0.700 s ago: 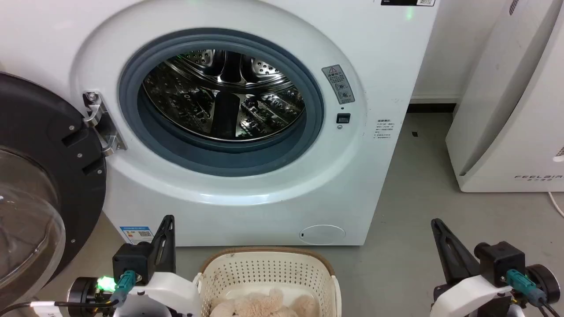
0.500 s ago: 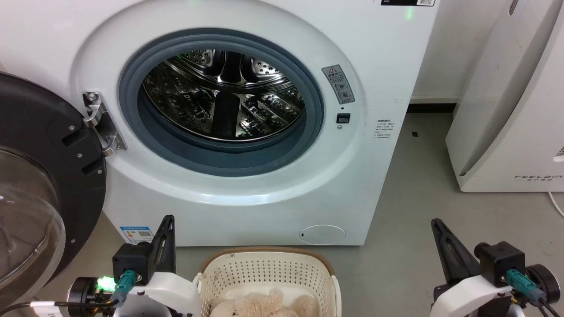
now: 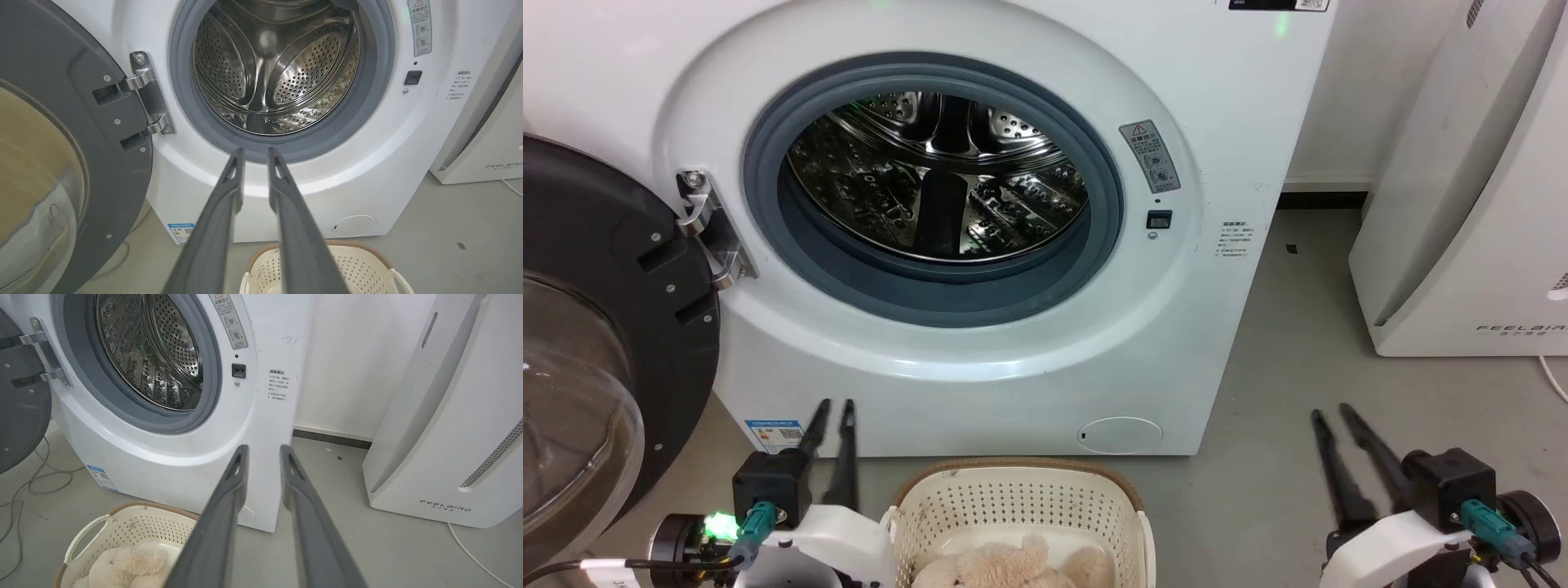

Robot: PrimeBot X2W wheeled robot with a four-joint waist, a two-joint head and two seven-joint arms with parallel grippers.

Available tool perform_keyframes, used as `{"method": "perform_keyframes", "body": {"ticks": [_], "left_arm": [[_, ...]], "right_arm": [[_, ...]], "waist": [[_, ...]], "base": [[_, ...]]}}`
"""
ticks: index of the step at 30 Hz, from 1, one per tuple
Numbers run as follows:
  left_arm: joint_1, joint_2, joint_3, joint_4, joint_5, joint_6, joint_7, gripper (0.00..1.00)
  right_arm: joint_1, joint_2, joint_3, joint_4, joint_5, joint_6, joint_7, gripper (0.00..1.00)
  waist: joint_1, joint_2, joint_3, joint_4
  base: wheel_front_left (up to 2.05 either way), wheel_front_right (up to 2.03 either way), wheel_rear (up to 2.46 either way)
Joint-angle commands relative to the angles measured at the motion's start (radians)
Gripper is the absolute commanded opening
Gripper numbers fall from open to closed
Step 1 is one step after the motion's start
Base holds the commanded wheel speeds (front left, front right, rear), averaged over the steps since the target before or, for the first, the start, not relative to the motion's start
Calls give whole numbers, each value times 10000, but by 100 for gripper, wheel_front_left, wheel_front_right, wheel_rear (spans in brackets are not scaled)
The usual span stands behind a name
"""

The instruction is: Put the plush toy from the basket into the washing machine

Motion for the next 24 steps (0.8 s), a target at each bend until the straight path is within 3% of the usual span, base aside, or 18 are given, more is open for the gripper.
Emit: {"method": "perform_keyframes", "body": {"ticks": [1,15,24], "left_arm": [[-2,0,-10,10,-11,14,-17,100],[-310,9,-219,335,-38,130,-288,100],[-1040,71,-682,1362,166,-16,-476,100]], "right_arm": [[-4,0,-12,0,16,0,-17,100],[-139,-1,-141,-145,411,1,-287,100],[-377,-1,-173,-256,660,1,-474,100]], "waist": [[0,-1,4,0],[0,-1,235,-50],[0,-1,724,-243]], "base": [[0,0,0],[0,0,0],[0,0,0]]}}
